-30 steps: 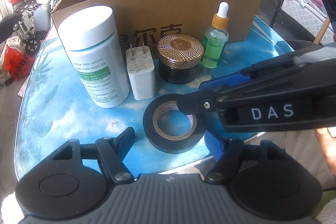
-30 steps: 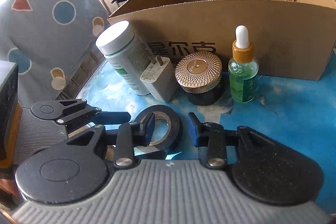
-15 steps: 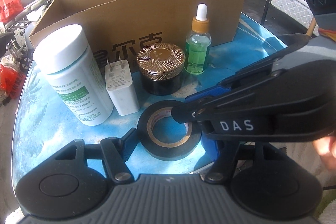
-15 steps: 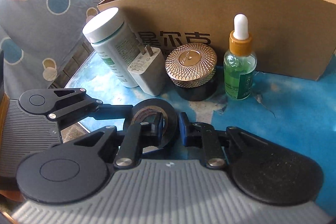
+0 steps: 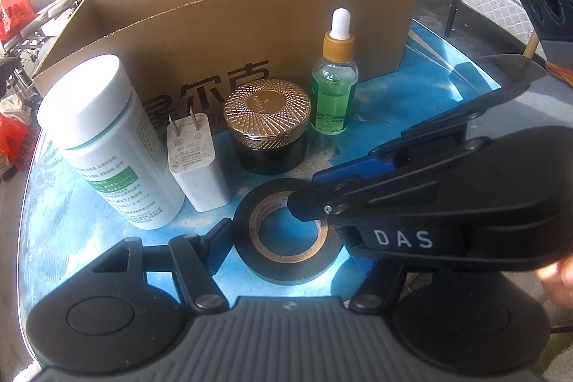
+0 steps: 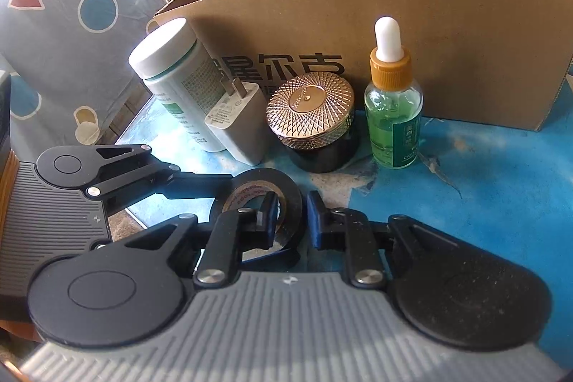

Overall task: Organize rigid objects
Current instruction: 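Close the right gripper on the black tape roll and lift it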

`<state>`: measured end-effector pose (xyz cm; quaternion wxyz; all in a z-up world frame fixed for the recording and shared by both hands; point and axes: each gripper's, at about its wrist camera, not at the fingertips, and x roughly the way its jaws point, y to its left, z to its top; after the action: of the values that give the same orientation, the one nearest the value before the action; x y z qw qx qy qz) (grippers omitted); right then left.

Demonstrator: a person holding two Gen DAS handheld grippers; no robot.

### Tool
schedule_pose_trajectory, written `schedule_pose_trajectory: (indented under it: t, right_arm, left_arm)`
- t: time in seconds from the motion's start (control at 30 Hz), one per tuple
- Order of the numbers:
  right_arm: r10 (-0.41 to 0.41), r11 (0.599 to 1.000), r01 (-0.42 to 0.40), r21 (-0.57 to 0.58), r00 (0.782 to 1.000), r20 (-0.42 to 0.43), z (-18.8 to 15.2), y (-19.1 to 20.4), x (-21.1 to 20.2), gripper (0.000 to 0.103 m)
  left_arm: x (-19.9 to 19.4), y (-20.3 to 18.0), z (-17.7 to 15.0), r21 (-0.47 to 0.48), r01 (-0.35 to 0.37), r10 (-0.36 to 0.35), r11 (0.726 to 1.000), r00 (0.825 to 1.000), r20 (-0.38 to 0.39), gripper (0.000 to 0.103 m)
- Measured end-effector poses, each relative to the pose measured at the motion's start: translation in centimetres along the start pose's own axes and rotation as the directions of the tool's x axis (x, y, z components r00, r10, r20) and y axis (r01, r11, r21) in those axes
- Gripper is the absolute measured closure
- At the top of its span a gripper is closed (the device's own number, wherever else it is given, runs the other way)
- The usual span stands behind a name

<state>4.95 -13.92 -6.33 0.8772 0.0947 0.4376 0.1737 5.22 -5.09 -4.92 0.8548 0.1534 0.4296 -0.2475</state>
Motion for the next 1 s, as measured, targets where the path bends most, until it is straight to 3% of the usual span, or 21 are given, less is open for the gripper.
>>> schedule_pose_trajectory:
  t: [0.4, 1.0]
  right_arm:
    - [0.006, 1.0, -0.006, 0.015, 1.0, 0.025, -0.4, 0.1, -0.9, 0.087]
    - [0.009, 1.0, -0.008, -0.012, 0.992, 0.126, -1.5, 1.6, -5.4, 0.087]
  left_arm:
    - [-0.2, -0.7, 0.5, 0.009, -0.013, 0.013, 1.0, 1.0, 0.007, 0.035]
    - [-3.7, -2.6, 0.3, 0.042, -0.064, 0.06, 0.997, 0.994, 0.094, 0.035]
